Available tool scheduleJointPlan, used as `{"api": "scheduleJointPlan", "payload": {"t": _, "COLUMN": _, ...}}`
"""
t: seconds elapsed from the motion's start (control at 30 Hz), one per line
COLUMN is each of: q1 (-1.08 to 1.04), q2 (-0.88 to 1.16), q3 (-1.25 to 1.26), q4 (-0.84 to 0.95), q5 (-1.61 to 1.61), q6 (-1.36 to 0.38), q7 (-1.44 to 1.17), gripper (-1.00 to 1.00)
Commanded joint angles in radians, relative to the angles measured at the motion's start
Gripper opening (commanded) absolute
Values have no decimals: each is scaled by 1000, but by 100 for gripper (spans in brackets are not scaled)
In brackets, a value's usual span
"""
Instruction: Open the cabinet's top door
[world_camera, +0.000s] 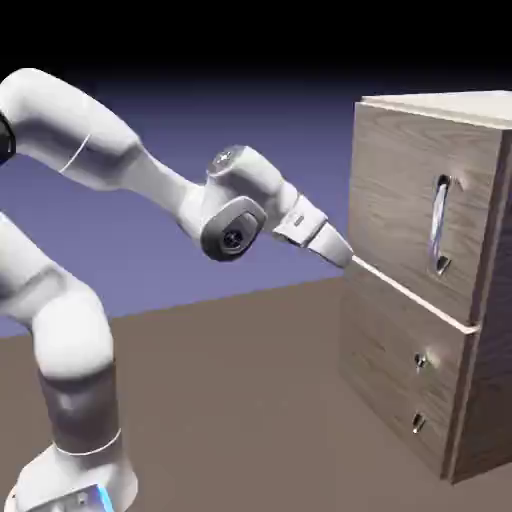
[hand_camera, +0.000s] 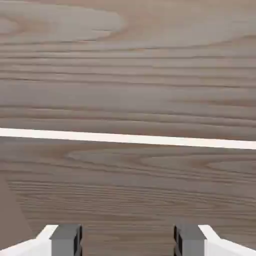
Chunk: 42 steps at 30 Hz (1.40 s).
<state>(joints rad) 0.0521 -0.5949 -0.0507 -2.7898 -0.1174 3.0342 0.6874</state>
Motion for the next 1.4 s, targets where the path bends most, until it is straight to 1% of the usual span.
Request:
{"api": "scheduleJointPlan", "payload": {"t": 0.0, "q1": 15, "q2": -9, "q3": -19, "q4": 7, "q5": -44, "q6": -1, "q7": -20, "gripper": 0}}
{"api": "scheduleJointPlan", "payload": {"t": 1.37, "q1": 624, "q2": -387, "q3": -789, "q4": 314, "q5": -1827, "q6": -44, "q7": -835, "gripper": 0}}
